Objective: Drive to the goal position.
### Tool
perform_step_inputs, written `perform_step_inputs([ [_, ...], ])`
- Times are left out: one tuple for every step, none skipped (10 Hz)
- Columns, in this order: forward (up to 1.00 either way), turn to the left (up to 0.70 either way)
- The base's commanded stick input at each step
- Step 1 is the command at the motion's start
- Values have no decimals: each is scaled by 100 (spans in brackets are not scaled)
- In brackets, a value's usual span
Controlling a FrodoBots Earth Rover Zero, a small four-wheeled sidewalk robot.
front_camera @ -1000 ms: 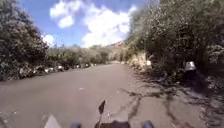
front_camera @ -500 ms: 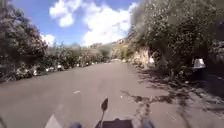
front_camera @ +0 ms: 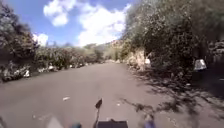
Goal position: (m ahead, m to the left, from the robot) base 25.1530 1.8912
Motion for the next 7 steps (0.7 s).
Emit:
perform_step_inputs([
  [70,0],
  [70,0],
  [70,0],
  [70,0],
  [70,0],
  [70,0],
  [70,0],
])
